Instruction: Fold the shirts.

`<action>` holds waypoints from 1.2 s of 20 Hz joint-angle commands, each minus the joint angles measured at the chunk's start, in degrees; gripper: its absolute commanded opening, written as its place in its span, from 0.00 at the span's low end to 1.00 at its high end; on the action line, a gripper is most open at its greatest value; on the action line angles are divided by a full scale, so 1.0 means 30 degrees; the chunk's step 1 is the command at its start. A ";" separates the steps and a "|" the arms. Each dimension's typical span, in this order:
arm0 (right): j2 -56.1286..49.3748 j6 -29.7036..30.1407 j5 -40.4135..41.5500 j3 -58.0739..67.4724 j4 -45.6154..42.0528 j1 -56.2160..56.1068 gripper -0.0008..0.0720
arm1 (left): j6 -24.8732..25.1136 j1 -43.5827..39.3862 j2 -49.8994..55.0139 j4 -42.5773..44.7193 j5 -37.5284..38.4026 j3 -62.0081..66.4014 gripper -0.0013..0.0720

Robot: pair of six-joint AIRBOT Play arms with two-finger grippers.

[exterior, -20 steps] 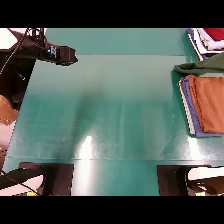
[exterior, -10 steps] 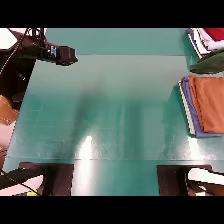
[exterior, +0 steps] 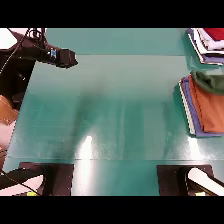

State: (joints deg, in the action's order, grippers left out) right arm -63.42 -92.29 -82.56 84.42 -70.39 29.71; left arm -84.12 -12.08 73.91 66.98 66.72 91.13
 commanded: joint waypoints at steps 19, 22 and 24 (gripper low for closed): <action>0.3687 0.1137 0.2324 -0.5850 0.3577 -0.6120 0.82 | 0.0124 -0.0007 0.0000 -0.0044 -0.0007 0.0000 0.06; 0.2295 0.1144 0.3104 -0.5362 0.3410 -0.9857 0.72 | 0.0124 -0.0007 0.0000 -0.0036 -0.0663 0.0000 0.06; 0.1719 0.1158 0.4146 -0.5384 0.3410 -1.1650 0.43 | 0.0124 -0.0007 0.0000 -0.0044 -0.1071 0.0000 0.06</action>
State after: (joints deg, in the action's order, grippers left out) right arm -55.24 -88.82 -73.58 67.51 -60.07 3.38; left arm -83.68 -12.08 73.91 66.94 65.21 91.13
